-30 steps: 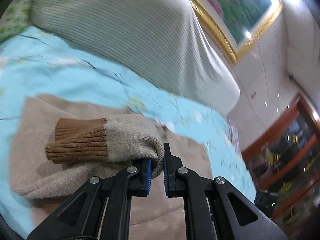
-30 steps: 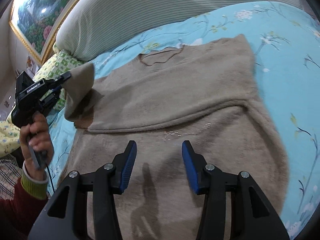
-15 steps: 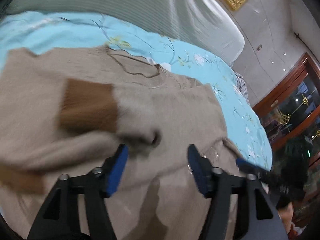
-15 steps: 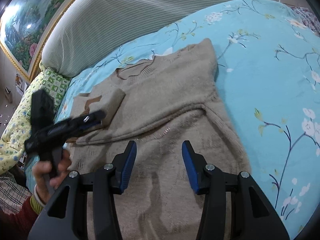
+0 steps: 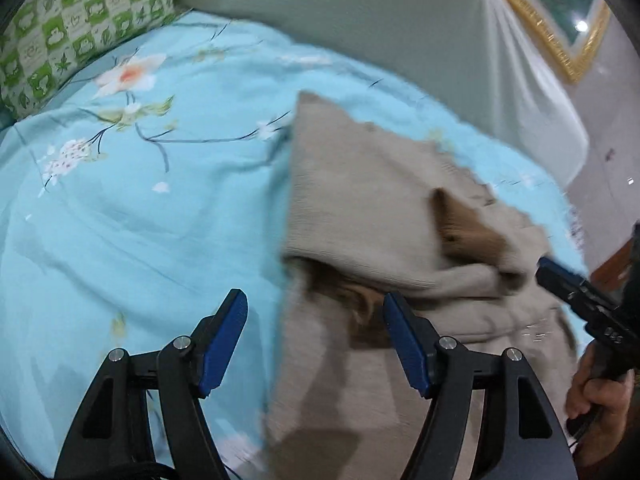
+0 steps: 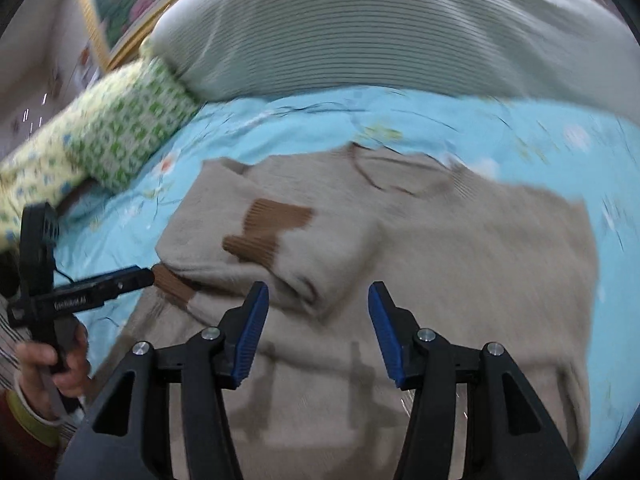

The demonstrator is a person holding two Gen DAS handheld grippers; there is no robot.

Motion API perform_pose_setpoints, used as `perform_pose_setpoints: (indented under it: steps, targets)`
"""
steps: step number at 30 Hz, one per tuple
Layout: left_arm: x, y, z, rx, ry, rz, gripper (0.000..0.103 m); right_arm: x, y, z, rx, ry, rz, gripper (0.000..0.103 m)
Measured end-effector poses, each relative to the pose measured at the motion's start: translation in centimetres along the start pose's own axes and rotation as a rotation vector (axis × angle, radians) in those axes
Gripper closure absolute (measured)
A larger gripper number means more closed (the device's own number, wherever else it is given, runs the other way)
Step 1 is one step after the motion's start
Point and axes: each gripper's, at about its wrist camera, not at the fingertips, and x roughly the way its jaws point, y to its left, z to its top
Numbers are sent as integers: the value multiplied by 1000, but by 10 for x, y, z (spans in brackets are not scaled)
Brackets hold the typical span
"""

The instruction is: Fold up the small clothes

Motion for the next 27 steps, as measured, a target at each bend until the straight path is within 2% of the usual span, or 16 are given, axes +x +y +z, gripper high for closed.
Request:
perform_pose_setpoints:
  steps: [4,6,7,8,9,10,12,14,17,23,27]
  targets:
    - [16,4,6,-11,-1,45,32,42,31,11,-183,46,-58,41]
    - [23,3,7,-17,-1,71,32,63,40,11,-264,78,-128,41]
    - [25,-1,7,-9,-9,85,32,67,40,10,-276,80,-138,44]
    - [25,-3,7,-2,-14,98,32,67,35,11,-258,57,-147,68]
    - [25,-3,6,-2,-14,105,32,65,25,13,-217,48,-151,88]
    - [25,-4,6,-3,-16,109,32,59,13,14,-157,43,-145,94]
    - [26,-4,6,-7,-17,108,32,27,-30,14,49,-55,-109,94]
    - [27,-4,8,-17,-19,106,32,-2,-65,5,196,-129,-115,95]
    - [27,-9,10,-8,-22,109,32,-30,-120,-28,437,-187,-59,95]
    - [26,-7,7,-19,-21,108,32,-28,-151,-79,544,-125,-25,96]
    - [26,-3,11,-45,-16,103,30,-34,-154,-77,545,-174,-21,98]
